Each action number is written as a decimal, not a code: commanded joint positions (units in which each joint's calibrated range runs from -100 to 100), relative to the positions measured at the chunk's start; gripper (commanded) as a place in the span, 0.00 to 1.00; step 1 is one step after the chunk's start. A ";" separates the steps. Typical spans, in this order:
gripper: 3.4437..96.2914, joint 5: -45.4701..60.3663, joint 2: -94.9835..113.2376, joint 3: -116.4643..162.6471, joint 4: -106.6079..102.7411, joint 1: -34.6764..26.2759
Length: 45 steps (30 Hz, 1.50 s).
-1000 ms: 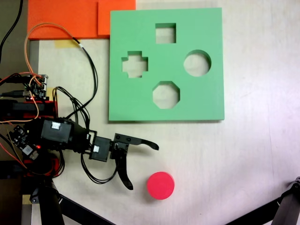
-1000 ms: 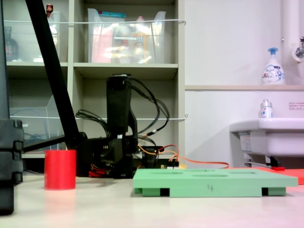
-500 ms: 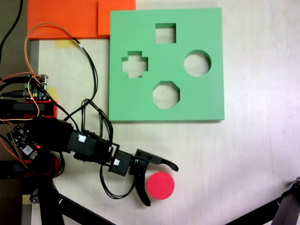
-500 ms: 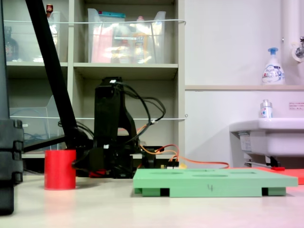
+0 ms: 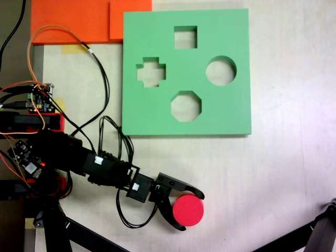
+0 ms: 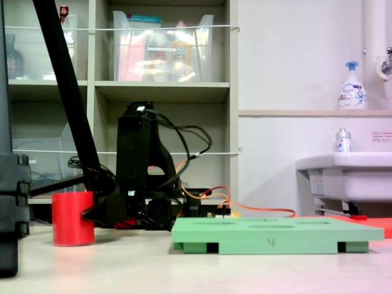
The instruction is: Put the cylinder block into the corresponding hole
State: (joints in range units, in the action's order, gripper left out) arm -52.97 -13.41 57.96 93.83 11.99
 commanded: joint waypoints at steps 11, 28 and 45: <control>0.35 -0.24 16.34 0.36 3.95 -0.59; 0.35 -0.29 80.31 -24.06 -57.29 -17.58; 0.35 3.42 33.80 -35.03 -43.33 -26.76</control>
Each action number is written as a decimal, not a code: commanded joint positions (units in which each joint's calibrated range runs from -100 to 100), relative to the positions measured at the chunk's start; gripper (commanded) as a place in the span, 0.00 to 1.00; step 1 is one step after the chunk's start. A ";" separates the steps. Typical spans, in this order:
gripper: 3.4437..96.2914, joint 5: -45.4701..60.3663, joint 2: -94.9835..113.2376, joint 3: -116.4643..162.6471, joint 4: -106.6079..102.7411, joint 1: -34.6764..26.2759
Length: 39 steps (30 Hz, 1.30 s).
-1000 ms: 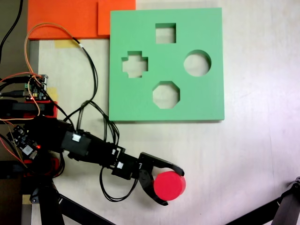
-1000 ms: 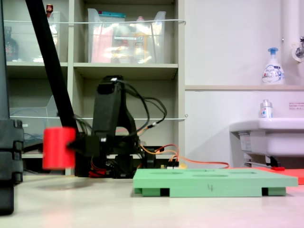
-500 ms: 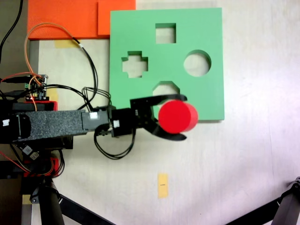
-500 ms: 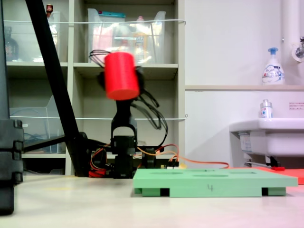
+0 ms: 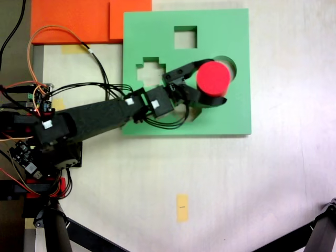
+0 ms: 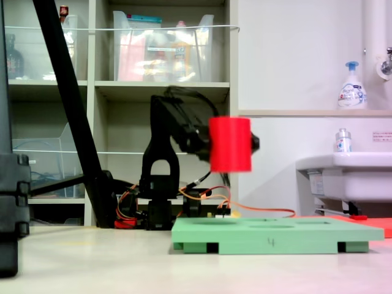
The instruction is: Put the cylinder block into the corresponding hole
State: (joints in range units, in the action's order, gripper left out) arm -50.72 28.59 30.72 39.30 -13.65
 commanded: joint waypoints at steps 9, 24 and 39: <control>0.35 1.17 -25.94 -17.36 11.20 -3.13; 0.35 1.17 -38.65 -24.04 11.30 -4.25; 0.35 1.22 -43.12 -25.64 12.45 -3.91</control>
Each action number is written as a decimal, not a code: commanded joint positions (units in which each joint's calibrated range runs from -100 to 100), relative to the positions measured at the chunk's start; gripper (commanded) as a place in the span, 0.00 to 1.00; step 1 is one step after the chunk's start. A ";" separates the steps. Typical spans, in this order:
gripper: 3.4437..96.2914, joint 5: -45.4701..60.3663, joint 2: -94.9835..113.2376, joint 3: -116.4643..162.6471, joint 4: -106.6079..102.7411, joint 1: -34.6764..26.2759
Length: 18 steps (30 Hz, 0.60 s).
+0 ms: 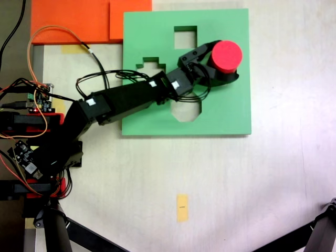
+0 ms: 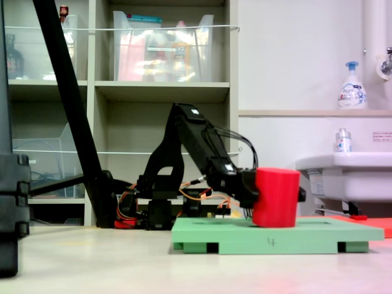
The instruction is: Put the cylinder block into the corresponding hole
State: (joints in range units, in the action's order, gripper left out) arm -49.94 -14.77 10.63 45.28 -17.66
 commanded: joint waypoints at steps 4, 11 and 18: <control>0.35 0.49 0.11 -5.55 6.87 0.15; 0.35 0.49 0.67 -5.35 7.64 0.44; 0.35 0.44 2.48 -2.56 9.56 0.88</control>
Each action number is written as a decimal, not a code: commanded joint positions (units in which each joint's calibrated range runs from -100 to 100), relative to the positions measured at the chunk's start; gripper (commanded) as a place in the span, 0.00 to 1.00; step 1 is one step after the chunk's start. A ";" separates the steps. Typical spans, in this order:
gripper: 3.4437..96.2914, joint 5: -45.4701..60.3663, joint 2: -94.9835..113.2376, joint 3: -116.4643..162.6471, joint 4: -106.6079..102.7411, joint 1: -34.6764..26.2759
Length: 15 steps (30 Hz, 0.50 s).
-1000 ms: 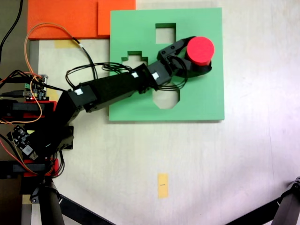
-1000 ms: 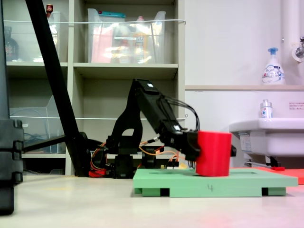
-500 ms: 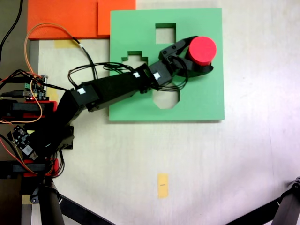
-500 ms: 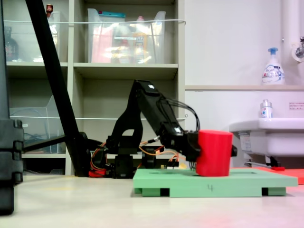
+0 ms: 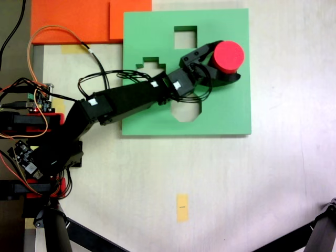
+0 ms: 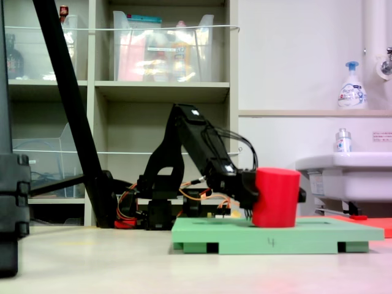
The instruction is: Put the cylinder block into the corresponding hole
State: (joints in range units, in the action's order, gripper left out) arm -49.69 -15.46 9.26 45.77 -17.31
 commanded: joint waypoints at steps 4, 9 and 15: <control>0.35 0.20 4.01 0.31 9.84 1.07; 0.35 0.20 3.87 1.51 10.42 1.47; 0.35 0.20 0.65 1.31 10.42 0.93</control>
State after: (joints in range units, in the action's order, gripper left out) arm -49.69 -15.73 12.10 49.68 -16.43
